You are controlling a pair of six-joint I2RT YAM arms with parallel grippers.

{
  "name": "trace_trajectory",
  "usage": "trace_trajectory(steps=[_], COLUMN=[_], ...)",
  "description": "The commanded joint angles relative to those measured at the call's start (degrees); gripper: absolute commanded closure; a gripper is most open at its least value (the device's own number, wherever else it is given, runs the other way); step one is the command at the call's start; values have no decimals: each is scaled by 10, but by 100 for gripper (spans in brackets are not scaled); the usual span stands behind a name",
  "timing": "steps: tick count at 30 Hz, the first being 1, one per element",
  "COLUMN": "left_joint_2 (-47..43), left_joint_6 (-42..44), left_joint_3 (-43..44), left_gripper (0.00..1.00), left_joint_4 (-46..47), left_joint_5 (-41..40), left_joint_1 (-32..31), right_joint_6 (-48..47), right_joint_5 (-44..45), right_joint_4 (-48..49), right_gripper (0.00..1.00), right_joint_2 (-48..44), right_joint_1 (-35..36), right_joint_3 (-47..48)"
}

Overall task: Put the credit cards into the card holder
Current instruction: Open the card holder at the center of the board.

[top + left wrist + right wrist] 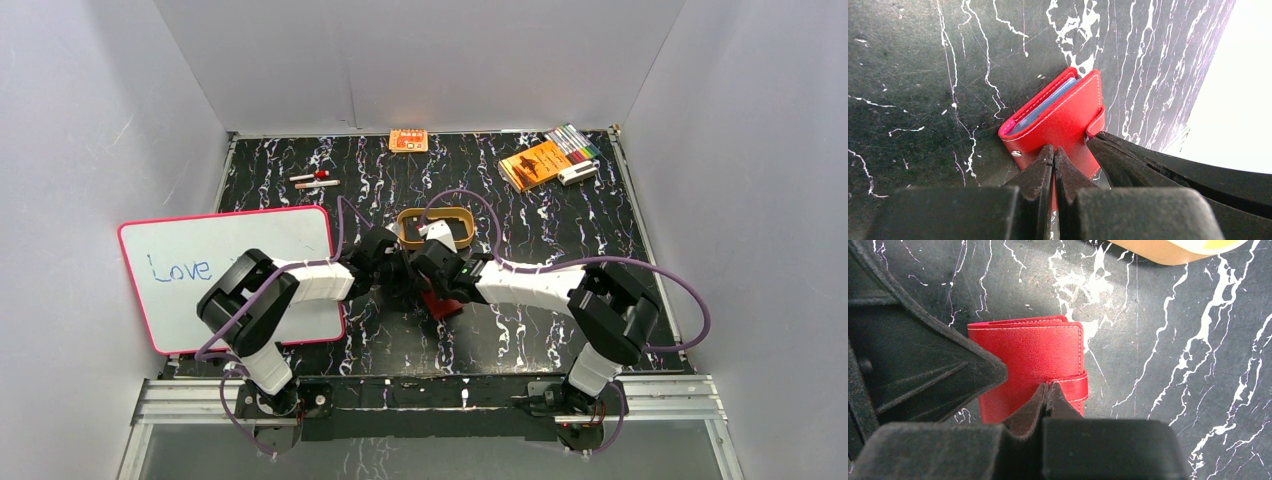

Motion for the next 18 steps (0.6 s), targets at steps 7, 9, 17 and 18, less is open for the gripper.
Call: trace_trajectory(steps=[7, 9, 17, 18], left_joint_2=[27, 30, 17, 11], left_joint_6=[10, 11, 22, 22], left_joint_3=[-3, -3, 5, 6], left_gripper=[100, 100, 100, 96], left_joint_4=[-24, -22, -17, -18], left_joint_5=[-16, -14, 9, 13], left_joint_1=[3, 3, 2, 2], right_joint_6=[68, 82, 95, 97], right_joint_5=[-8, -21, -63, -67], right_joint_4=[-37, -35, -25, -25], right_gripper=[100, 100, 100, 100], right_joint_2=[-56, -68, -136, -148], right_joint_1=[-27, -43, -68, -70], right_joint_3=[-25, -42, -84, -89])
